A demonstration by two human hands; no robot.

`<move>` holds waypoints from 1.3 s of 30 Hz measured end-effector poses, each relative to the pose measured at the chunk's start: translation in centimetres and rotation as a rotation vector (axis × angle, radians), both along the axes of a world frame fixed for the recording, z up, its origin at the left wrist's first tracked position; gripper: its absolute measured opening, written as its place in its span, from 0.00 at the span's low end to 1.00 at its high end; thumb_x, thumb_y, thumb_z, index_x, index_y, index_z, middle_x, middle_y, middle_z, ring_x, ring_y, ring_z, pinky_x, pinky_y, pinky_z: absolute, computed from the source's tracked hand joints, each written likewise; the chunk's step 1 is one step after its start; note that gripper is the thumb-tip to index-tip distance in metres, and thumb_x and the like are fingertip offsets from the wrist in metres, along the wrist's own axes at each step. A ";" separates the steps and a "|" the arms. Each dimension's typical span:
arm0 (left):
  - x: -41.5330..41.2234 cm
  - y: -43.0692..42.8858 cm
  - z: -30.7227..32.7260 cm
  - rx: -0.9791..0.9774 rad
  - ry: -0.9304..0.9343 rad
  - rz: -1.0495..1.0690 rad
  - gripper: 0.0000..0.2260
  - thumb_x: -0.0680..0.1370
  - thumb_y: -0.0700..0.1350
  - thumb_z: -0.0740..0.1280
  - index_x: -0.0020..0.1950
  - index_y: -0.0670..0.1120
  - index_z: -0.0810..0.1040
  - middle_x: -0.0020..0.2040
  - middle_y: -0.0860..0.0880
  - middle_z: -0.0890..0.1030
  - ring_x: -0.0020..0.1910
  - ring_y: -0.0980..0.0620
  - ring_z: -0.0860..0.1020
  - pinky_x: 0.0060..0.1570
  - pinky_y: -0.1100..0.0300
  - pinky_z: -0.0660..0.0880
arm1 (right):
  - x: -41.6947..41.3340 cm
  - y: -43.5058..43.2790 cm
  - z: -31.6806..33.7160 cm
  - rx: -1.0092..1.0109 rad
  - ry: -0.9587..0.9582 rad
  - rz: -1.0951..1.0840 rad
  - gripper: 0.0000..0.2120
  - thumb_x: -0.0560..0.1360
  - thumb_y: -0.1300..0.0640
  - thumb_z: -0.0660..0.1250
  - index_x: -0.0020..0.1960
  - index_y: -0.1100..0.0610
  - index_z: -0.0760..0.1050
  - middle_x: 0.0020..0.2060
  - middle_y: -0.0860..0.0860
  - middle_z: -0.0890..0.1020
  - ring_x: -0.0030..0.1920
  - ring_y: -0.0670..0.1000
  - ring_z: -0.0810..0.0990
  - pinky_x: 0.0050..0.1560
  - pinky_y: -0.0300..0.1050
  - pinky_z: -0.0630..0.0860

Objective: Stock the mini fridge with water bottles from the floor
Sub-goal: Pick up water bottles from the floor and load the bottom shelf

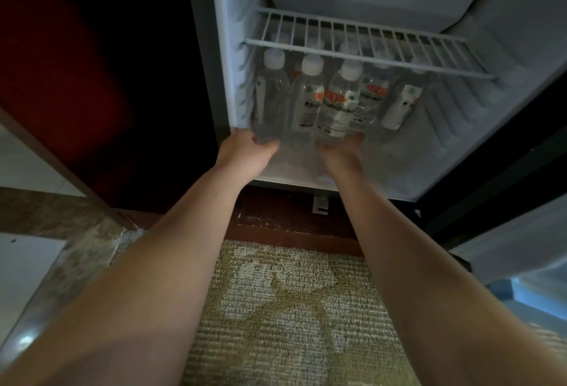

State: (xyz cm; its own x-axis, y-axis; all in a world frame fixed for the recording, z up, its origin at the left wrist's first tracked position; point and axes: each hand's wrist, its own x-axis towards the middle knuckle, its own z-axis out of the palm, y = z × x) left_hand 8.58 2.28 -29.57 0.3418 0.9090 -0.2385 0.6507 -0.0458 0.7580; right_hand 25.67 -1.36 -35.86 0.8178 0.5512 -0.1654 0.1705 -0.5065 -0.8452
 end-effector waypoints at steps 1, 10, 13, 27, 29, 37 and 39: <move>0.1 -0.1 0.3 -0.004 0.004 -0.025 0.15 0.77 0.54 0.64 0.38 0.44 0.69 0.35 0.50 0.69 0.33 0.53 0.70 0.30 0.60 0.63 | -0.3 -0.4 0.2 -0.054 -0.022 -0.002 0.29 0.74 0.51 0.69 0.69 0.59 0.60 0.63 0.55 0.75 0.60 0.58 0.76 0.49 0.46 0.71; -1.5 -3.2 3.4 -0.202 0.082 -0.217 0.14 0.77 0.50 0.64 0.59 0.44 0.77 0.56 0.45 0.80 0.53 0.48 0.80 0.55 0.51 0.75 | -3.5 -2.9 4.8 -0.604 0.057 0.543 0.16 0.76 0.46 0.66 0.52 0.59 0.72 0.43 0.54 0.80 0.33 0.51 0.76 0.34 0.41 0.72; -2.7 -4.1 5.7 -0.202 0.110 -0.223 0.15 0.78 0.51 0.64 0.60 0.44 0.76 0.55 0.48 0.80 0.52 0.49 0.79 0.55 0.52 0.74 | -4.4 -4.3 7.4 -0.617 -0.022 0.622 0.17 0.77 0.47 0.65 0.58 0.60 0.71 0.45 0.55 0.79 0.33 0.50 0.75 0.34 0.40 0.72; -14.4 -11.8 14.3 -0.169 0.217 -0.116 0.15 0.77 0.50 0.65 0.61 0.44 0.75 0.56 0.46 0.79 0.52 0.48 0.79 0.53 0.52 0.74 | -16.9 -12.6 20.0 -0.591 -0.284 0.974 0.13 0.79 0.49 0.62 0.51 0.60 0.71 0.45 0.54 0.79 0.35 0.50 0.77 0.30 0.40 0.70; -17.1 -12.8 15.0 -0.172 0.237 -0.080 0.14 0.77 0.47 0.65 0.60 0.43 0.75 0.55 0.46 0.79 0.51 0.47 0.80 0.53 0.51 0.75 | -19.7 -13.7 21.1 -0.570 -0.306 1.003 0.14 0.79 0.48 0.63 0.49 0.61 0.73 0.43 0.55 0.79 0.35 0.51 0.78 0.28 0.40 0.70; -28.7 -17.3 16.1 -0.153 0.322 0.018 0.12 0.76 0.46 0.64 0.55 0.40 0.78 0.50 0.42 0.80 0.49 0.44 0.80 0.45 0.54 0.74 | -32.7 -17.8 22.4 -0.526 -0.348 1.189 0.14 0.77 0.47 0.65 0.51 0.59 0.74 0.36 0.53 0.78 0.35 0.53 0.80 0.27 0.39 0.71; -31.6 -18.5 15.8 -0.130 0.341 0.067 0.13 0.76 0.45 0.64 0.56 0.39 0.77 0.53 0.41 0.80 0.52 0.43 0.80 0.43 0.56 0.73 | -35.6 -18.7 22.2 -0.548 -0.391 1.239 0.14 0.77 0.47 0.64 0.49 0.59 0.73 0.37 0.54 0.78 0.35 0.54 0.80 0.29 0.40 0.72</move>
